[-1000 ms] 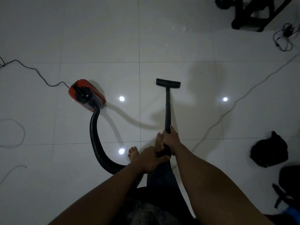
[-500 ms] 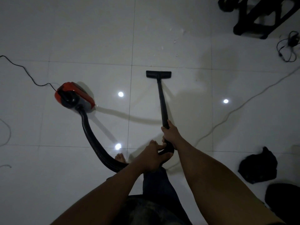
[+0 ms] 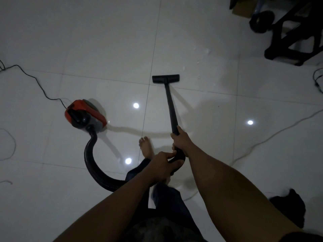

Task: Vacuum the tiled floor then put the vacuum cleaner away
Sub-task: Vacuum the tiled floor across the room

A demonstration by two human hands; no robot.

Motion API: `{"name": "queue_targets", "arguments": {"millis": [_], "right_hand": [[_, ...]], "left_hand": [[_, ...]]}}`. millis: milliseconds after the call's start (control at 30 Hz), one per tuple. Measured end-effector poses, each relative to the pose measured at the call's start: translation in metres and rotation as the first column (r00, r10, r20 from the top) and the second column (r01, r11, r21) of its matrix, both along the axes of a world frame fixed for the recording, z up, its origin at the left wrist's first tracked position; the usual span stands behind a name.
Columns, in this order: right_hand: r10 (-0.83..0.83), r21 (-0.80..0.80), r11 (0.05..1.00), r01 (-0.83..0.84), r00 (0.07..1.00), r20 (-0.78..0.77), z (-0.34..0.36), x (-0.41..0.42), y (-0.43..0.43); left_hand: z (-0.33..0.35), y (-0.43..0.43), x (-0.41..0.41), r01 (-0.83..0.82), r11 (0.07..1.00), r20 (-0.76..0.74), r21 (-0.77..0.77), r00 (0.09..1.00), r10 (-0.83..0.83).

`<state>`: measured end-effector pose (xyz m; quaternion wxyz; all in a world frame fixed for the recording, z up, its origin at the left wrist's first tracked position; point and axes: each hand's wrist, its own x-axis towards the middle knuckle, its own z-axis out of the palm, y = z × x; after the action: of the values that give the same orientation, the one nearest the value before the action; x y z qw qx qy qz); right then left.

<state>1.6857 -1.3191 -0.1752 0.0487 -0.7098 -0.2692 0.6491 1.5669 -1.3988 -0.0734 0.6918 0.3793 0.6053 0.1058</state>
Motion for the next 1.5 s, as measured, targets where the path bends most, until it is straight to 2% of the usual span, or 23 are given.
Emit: {"name": "queue_targets", "arguments": {"millis": [133, 300, 400, 633, 767, 1200, 1500], "right_hand": [[0.010, 0.010, 1.000, -0.010, 1.000, 0.001, -0.001, -0.017, 0.041], [-0.037, 0.004, 0.999, 0.037, 0.999, 0.013, -0.006, -0.043, 0.107], [-0.064, 0.006, 0.998, 0.064, 0.998, 0.026, -0.006, -0.063, 0.148], [-0.103, 0.025, 0.994, 0.102, 0.994, 0.039, -0.005, -0.109, 0.230], [-0.135, 0.019, 0.991, 0.135, 0.990, 0.036, 0.000, -0.122, 0.262], [-0.067, 0.051, 0.997, 0.063, 0.994, 0.086, -0.009, -0.118, 0.419], [-0.136, 0.001, 0.991, 0.136, 0.989, 0.060, -0.006, -0.097, 0.560]], "left_hand": [[-0.002, 0.042, -0.017, 0.029, 0.999, 0.037, 0.029, 0.999, -0.030], [-0.015, 0.110, -0.046, 0.060, 0.998, 0.007, -0.027, 0.998, -0.059], [-0.024, 0.152, -0.068, 0.123, 0.992, -0.040, 0.023, 0.992, -0.122], [-0.017, 0.241, -0.114, 0.210, 0.978, -0.128, 0.008, 0.970, -0.207], [-0.011, 0.274, -0.128, 0.153, 0.988, -0.078, -0.023, 0.985, -0.155], [-0.019, 0.435, -0.121, 0.243, 0.970, -0.162, 0.008, 0.958, -0.238], [-0.017, 0.570, -0.101, 0.204, 0.979, -0.174, 0.015, 0.964, -0.199]]}}
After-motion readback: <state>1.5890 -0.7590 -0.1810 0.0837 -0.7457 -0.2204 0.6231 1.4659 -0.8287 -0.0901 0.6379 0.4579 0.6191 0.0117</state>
